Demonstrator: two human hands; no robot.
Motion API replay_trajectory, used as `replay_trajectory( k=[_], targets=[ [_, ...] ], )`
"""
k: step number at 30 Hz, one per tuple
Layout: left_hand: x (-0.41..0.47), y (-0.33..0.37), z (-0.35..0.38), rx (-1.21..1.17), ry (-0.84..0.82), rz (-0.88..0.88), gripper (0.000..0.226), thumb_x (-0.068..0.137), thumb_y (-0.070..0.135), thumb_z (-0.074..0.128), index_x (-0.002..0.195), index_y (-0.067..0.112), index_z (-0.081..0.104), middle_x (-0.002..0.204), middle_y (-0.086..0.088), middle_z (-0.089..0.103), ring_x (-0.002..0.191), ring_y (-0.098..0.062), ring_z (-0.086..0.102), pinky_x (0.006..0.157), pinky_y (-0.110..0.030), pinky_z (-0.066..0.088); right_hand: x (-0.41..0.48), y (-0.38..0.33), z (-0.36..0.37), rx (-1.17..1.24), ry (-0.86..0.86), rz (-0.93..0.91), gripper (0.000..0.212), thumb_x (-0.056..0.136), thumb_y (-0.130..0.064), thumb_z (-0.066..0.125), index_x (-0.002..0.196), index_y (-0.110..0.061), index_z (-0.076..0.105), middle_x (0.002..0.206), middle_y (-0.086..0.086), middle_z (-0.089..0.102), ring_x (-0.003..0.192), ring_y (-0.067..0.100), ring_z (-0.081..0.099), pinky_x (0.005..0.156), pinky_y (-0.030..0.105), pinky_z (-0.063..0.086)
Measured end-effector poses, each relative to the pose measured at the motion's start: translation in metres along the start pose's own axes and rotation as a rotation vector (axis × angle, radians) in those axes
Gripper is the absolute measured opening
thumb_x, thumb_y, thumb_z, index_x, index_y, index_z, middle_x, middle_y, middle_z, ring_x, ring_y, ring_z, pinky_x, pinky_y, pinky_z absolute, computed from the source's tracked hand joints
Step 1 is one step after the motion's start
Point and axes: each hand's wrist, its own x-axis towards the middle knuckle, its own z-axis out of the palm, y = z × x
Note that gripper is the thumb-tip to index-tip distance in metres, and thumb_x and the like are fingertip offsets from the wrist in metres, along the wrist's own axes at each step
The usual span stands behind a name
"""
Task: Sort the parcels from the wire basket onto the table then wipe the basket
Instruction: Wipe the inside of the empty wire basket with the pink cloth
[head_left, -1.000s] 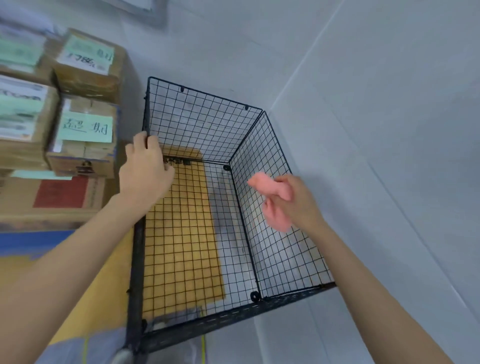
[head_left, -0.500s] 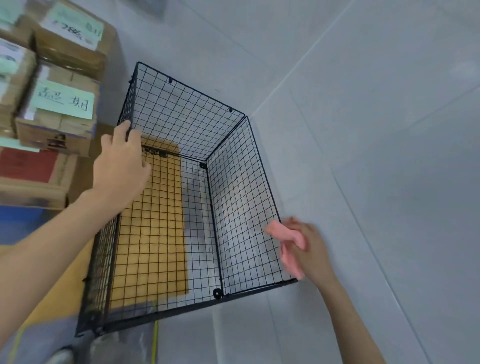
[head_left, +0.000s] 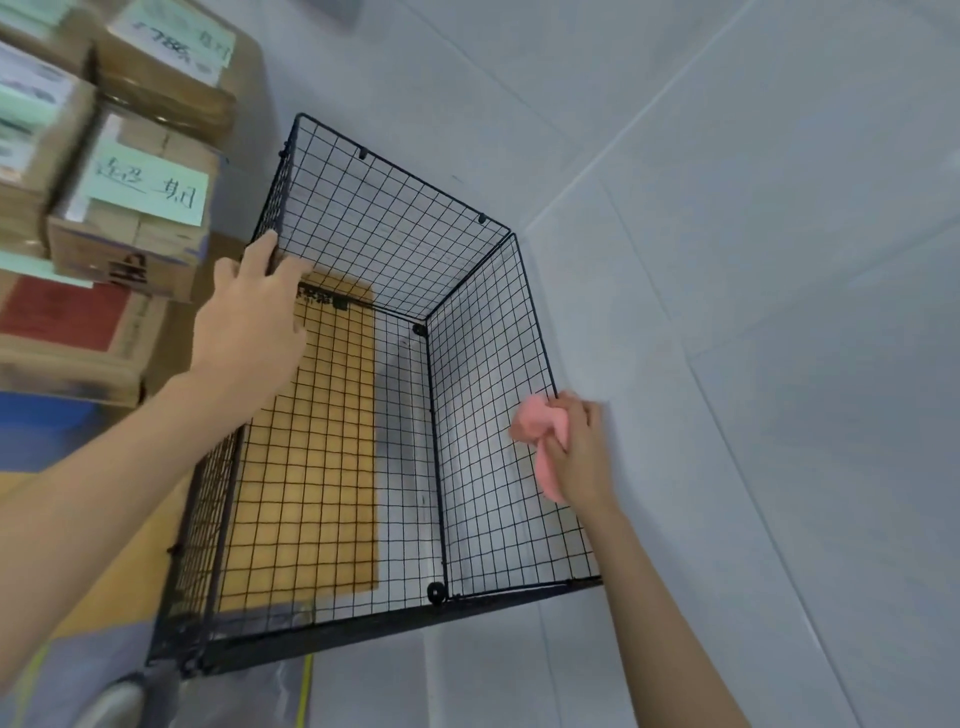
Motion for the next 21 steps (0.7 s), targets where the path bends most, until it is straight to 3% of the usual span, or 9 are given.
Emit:
replay_trajectory(
  k=[2,4,10,12,14,16,21],
  targets=[
    [0.0,0.0,0.001,0.004,0.014,0.002,0.06,0.084,-0.006,0.062,0.139,0.011,0.047,0.158,-0.014,0.026,0.132,-0.043,0.033,0.084,-0.054,0.05,-0.025,0.006,-0.004,0.002,0.001,-0.001,0.042,0.089,0.003,0.053,0.128,-0.012,0.054,0.132,0.003,0.038,0.109,-0.019,0.036,0.102,0.012,0.03],
    [0.001,-0.003,0.001,0.024,0.028,0.022,0.061,0.082,-0.007,0.064,0.138,0.009,0.047,0.157,-0.016,0.028,0.131,-0.042,0.036,0.085,-0.055,0.05,-0.052,0.012,-0.009,0.016,0.0,0.015,0.043,0.089,0.005,0.054,0.128,-0.012,0.054,0.133,0.001,0.038,0.116,-0.023,0.034,0.098,0.0,0.025],
    [0.002,-0.009,0.001,0.09,0.031,0.065,0.066,0.076,-0.01,0.068,0.136,0.007,0.05,0.156,-0.019,0.029,0.125,-0.042,0.043,0.083,-0.055,0.05,-0.03,0.014,-0.007,0.027,-0.056,0.01,0.039,0.088,0.005,0.054,0.125,-0.009,0.055,0.13,0.005,0.041,0.113,-0.024,0.033,0.095,-0.004,0.024],
    [0.002,-0.008,0.001,0.095,0.022,0.077,0.064,0.076,-0.009,0.07,0.134,0.009,0.052,0.156,-0.02,0.03,0.123,-0.042,0.045,0.08,-0.053,0.051,0.007,0.01,-0.001,0.005,-0.045,0.003,0.039,0.088,0.005,0.053,0.125,-0.006,0.054,0.126,0.008,0.044,0.105,-0.021,0.036,0.09,-0.003,0.027],
    [0.001,-0.007,0.001,0.097,0.012,0.084,0.061,0.075,-0.008,0.071,0.132,0.011,0.054,0.156,-0.019,0.031,0.122,-0.041,0.046,0.076,-0.051,0.052,0.048,-0.001,0.007,-0.026,-0.024,-0.025,0.038,0.087,0.007,0.051,0.124,-0.001,0.053,0.123,0.012,0.045,0.096,-0.008,0.037,0.092,0.007,0.031],
    [0.0,-0.007,0.001,0.096,0.022,0.074,0.06,0.076,-0.006,0.071,0.13,0.013,0.056,0.156,-0.017,0.032,0.122,-0.039,0.047,0.072,-0.048,0.052,0.089,-0.012,0.014,-0.053,-0.045,-0.031,0.033,0.09,0.006,0.049,0.122,0.004,0.052,0.117,0.011,0.042,0.102,0.006,0.034,0.091,0.018,0.033],
    [-0.001,-0.006,0.0,0.095,0.054,0.056,0.058,0.075,-0.006,0.071,0.128,0.013,0.058,0.155,-0.015,0.035,0.123,-0.038,0.048,0.07,-0.047,0.052,0.138,-0.017,0.028,-0.126,-0.029,-0.011,0.031,0.089,-0.004,0.045,0.117,0.006,0.053,0.117,0.014,0.048,0.1,0.016,0.043,0.082,0.019,0.033]
  ],
)
